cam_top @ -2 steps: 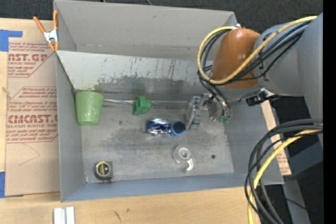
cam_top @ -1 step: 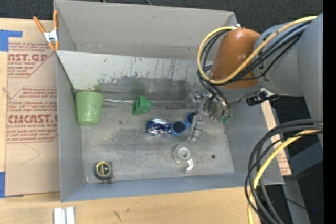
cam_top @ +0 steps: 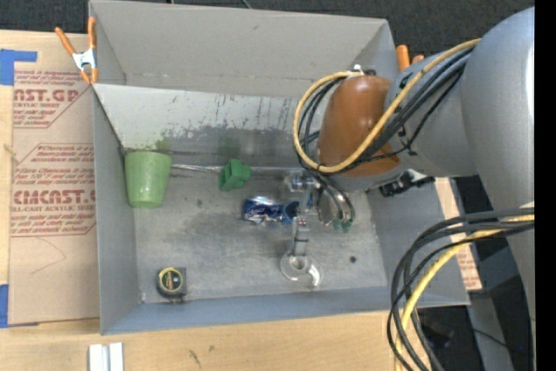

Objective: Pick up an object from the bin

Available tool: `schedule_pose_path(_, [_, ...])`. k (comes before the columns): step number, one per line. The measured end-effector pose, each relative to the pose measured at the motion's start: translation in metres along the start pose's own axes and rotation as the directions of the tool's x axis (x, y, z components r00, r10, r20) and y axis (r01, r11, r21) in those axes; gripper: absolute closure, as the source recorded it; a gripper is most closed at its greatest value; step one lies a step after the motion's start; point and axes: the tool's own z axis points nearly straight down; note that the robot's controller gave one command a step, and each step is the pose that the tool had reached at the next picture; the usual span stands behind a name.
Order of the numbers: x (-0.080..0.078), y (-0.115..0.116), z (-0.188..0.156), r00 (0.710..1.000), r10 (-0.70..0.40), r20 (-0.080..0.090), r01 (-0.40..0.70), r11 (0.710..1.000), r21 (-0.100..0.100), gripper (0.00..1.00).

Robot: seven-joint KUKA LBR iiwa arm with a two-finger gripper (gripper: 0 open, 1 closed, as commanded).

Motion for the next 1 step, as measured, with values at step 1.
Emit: schedule_pose_path(1, [-0.0010, -0.0022, -0.0003, 1.000, 0.003, 0.001, -0.003, 1.000, 0.001, 1.00])
